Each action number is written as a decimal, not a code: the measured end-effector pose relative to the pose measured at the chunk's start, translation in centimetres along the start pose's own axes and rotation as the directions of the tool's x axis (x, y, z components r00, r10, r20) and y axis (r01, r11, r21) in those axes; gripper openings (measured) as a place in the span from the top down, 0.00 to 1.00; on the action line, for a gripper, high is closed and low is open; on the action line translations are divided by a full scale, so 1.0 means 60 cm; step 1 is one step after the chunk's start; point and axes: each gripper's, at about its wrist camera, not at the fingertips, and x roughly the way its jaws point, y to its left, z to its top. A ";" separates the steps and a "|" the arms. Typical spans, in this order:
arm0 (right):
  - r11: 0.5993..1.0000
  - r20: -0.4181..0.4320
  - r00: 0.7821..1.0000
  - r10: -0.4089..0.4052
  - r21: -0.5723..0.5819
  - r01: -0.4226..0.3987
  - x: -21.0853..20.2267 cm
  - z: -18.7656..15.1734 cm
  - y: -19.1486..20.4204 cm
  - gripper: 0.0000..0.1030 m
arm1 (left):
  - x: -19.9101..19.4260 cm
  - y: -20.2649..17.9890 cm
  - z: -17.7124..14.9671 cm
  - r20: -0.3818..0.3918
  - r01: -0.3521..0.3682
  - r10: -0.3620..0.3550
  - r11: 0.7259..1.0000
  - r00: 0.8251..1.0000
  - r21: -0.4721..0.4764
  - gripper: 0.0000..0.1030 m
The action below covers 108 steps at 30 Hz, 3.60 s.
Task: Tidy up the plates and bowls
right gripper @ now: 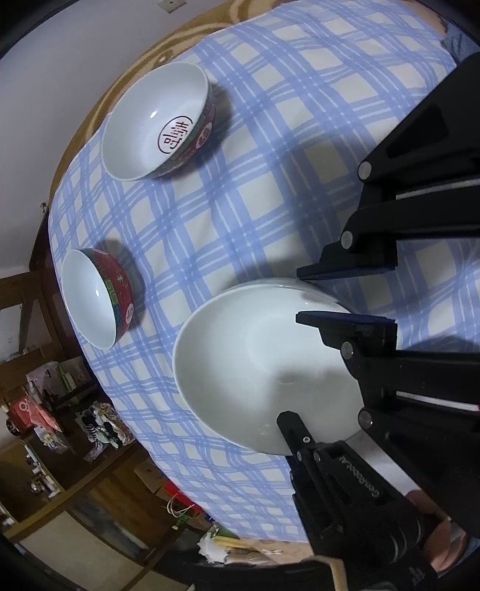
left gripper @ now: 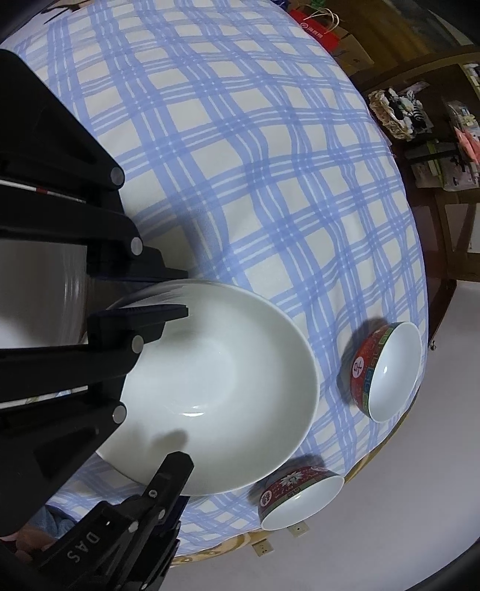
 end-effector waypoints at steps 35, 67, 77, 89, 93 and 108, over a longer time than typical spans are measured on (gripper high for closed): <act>0.955 0.289 0.935 -0.204 0.268 0.125 -0.166 0.111 -0.193 0.13 | -0.116 -0.172 0.171 0.184 -0.008 -0.037 0.971 0.982 0.238 0.12; 0.938 0.120 0.988 -0.093 0.344 0.046 -0.029 0.113 -0.315 0.78 | 0.098 -0.288 0.217 -0.070 0.157 -0.148 0.974 0.987 0.164 0.69; 0.951 0.092 0.991 -0.101 0.300 0.069 -0.010 0.112 -0.296 0.84 | 0.119 -0.315 0.210 -0.093 0.152 -0.135 0.965 0.986 0.212 0.93; 0.948 0.146 0.987 -0.069 0.317 0.019 -0.039 0.094 -0.286 0.87 | 0.085 -0.305 0.196 -0.069 0.181 -0.170 0.961 0.983 0.211 0.93; 0.949 0.178 0.981 -0.072 0.314 0.013 -0.066 0.089 -0.269 0.87 | 0.061 -0.298 0.192 -0.058 0.180 -0.172 0.961 0.983 0.208 0.93; 0.977 0.259 0.965 -0.038 0.213 -0.019 -0.143 0.074 -0.174 0.87 | -0.037 -0.235 0.161 -0.003 0.125 -0.126 0.976 0.992 0.179 0.89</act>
